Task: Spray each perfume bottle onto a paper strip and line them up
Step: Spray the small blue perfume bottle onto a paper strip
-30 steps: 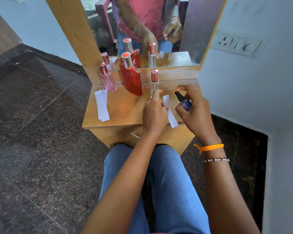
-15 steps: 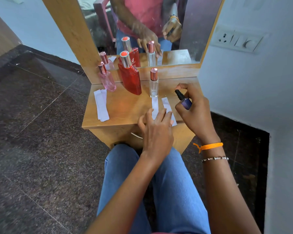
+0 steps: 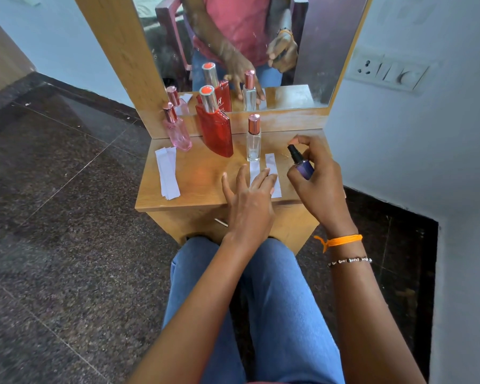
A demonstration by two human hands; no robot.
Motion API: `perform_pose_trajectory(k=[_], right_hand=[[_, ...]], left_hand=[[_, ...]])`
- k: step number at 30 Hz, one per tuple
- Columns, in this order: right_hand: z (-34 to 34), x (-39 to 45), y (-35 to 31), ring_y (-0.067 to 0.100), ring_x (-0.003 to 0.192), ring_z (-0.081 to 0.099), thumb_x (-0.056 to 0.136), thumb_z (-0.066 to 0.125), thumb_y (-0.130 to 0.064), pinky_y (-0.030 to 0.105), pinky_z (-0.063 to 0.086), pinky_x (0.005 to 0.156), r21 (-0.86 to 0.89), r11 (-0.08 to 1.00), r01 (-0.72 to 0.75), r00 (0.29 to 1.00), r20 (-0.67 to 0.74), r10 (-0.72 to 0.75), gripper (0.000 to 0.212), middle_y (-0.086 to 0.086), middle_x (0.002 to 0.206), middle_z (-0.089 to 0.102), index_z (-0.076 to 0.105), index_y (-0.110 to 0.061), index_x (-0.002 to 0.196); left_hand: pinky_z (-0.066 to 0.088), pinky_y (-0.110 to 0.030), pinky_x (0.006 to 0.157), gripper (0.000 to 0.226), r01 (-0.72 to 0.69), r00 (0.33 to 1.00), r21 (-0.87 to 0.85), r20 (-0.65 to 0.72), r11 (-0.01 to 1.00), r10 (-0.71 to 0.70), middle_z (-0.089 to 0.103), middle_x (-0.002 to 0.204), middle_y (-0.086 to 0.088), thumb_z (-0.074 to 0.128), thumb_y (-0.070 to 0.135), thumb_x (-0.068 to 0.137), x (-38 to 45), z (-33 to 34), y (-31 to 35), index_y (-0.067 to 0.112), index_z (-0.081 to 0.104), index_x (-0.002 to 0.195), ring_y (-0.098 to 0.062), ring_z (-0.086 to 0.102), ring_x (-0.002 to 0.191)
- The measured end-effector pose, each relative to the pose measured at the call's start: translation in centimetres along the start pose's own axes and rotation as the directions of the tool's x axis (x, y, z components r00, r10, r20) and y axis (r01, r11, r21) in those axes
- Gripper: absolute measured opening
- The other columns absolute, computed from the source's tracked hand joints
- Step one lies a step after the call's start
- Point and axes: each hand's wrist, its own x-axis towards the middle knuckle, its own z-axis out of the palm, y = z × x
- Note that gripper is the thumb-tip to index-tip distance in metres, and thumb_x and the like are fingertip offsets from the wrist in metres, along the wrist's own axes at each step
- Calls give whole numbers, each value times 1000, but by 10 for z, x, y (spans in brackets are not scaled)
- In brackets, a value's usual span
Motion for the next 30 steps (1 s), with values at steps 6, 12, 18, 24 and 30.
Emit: perform_pose_trajectory(k=[6, 12, 18, 24, 30], right_hand=[[3, -1, -1, 15, 68, 43, 89, 52, -8, 20, 41, 64, 134, 990, -52, 999, -1, 53, 27, 3, 79, 51, 52, -18, 114], [6, -2, -2, 38, 88, 57, 94, 49, -12, 43, 50, 73, 337, 933, -123, 992, 60, 109, 27, 29, 92, 56, 45, -28, 115], [5, -3, -5, 22, 76, 58, 92, 55, -11, 30, 51, 71, 438, 885, -161, 984, 142, 108, 27, 35, 92, 55, 48, -27, 113], [-5, 3, 13, 2, 102, 55, 92, 38, -6, 20, 41, 89, 241, 963, -121, 984, -97, 148, 34, 0, 111, 62, 54, -21, 117], [4, -2, 36, 17, 109, 53, 81, 48, 10, 20, 40, 92, -138, 989, -55, 987, 143, 75, 48, 2, 119, 60, 59, -15, 120]], left_hand=[[3, -59, 112, 40, 4, 999, -49, -43, 999, -7, 44, 145, 8, 38, 9, 94, 1, 0, 2, 24, 48, 130, -27, 20, 142], [32, -31, 107, 38, -27, 992, -620, -111, 784, -54, 51, 136, 2, 37, 16, 96, -6, -25, 17, 19, 46, 133, -13, 42, 127], [46, -11, 77, 49, 158, 984, -849, 96, 504, -147, 61, 112, 0, 56, 11, 90, -5, -32, 18, 21, 41, 136, -8, 59, 96], [40, 0, 71, 49, 201, 972, -841, 107, 502, -211, 65, 98, 1, 58, 6, 88, -5, -31, 7, 20, 46, 133, 0, 58, 85], [40, 1, 68, 48, 223, 968, -825, 125, 518, -218, 63, 98, 1, 57, 4, 87, -7, -31, 1, 21, 47, 131, 5, 57, 81]])
